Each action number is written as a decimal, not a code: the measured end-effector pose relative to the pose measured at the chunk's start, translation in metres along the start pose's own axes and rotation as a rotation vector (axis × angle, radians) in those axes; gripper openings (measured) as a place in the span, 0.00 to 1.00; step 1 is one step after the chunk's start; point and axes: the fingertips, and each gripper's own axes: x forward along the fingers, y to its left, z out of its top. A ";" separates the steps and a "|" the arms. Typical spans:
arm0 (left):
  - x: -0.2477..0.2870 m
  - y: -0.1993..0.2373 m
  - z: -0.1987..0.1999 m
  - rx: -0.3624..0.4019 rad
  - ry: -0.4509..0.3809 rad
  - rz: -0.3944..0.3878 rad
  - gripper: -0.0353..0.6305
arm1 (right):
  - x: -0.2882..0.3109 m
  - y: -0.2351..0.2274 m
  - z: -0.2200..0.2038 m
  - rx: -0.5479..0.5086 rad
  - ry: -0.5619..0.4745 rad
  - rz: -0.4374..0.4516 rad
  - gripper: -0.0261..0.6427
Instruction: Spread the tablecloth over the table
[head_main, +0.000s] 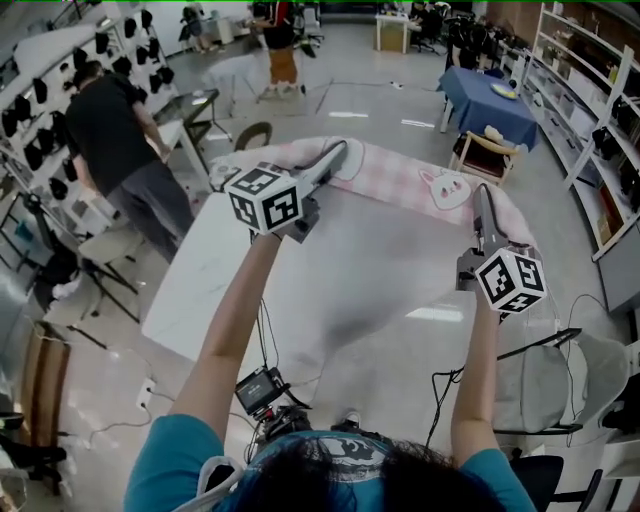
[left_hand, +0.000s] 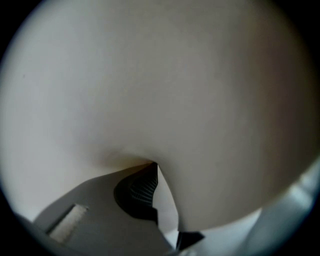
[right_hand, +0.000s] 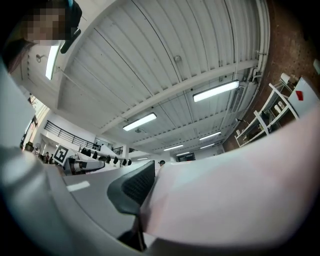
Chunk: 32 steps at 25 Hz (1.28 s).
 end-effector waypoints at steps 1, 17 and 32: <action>0.003 0.014 0.011 0.015 0.002 -0.002 0.17 | 0.015 0.005 0.006 0.000 -0.003 0.000 0.14; 0.003 0.213 0.061 0.129 -0.026 -0.071 0.18 | 0.193 0.104 0.012 -0.138 -0.100 0.008 0.14; -0.139 0.369 0.006 0.148 -0.034 0.056 0.17 | 0.302 0.235 -0.126 0.003 -0.022 0.174 0.12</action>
